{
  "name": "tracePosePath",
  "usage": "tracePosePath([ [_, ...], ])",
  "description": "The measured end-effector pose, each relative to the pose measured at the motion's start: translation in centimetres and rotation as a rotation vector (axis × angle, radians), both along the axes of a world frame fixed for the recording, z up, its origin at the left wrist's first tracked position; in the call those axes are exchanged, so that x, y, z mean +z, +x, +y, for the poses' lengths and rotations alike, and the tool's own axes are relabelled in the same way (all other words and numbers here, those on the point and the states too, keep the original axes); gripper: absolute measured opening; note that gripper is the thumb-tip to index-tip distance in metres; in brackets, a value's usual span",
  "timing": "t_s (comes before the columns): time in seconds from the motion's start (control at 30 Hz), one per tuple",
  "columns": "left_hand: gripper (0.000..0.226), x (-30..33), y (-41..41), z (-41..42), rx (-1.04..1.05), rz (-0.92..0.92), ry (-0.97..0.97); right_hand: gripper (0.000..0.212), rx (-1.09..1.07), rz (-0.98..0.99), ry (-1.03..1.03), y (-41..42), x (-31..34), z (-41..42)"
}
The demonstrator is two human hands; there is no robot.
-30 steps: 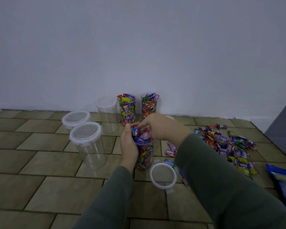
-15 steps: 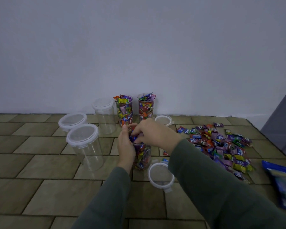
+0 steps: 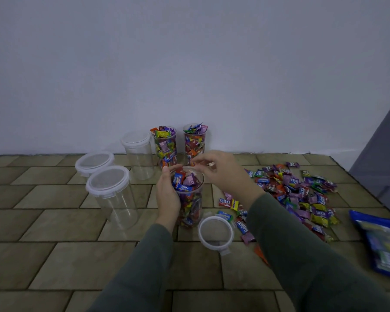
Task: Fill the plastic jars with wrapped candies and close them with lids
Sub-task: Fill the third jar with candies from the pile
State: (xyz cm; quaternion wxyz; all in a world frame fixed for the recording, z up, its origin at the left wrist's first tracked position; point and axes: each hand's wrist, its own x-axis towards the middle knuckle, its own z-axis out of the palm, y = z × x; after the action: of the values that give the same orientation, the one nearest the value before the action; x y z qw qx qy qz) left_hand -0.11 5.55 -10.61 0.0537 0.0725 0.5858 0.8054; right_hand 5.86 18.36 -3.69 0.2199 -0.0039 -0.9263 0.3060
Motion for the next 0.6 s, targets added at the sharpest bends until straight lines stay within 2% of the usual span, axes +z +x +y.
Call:
tracePosePath([
  [0.17, 0.026, 1.9, 0.6, -1.5, 0.069, 0.144, -0.075, 0.019, -0.158, 0.007, -0.087, 1.8, -0.9, 2.9],
  [0.3, 0.017, 5.0, 1.6, -1.4, 0.170, 0.489, -0.339, 0.023, -0.268, -0.108, -0.112, 3.1, -3.1, 6.0],
  [0.43, 0.015, 6.4, 4.6, 1.9, 0.035, 0.838, -0.450, 0.025, -0.328, -0.277, -0.088, 3.4, -5.9, 8.9],
  [0.5, 0.018, 4.8, 5.8, 4.5, -0.117, 0.861, -0.601, 0.027, -0.307, -0.355, -0.018, 3.5, -7.1, 9.8],
  [0.6, 0.032, 0.5, 6.1, 7.6, -0.341, 0.616, -0.977, 0.029, -0.281, -0.479, 0.095, 3.2, -8.5, 10.9],
])
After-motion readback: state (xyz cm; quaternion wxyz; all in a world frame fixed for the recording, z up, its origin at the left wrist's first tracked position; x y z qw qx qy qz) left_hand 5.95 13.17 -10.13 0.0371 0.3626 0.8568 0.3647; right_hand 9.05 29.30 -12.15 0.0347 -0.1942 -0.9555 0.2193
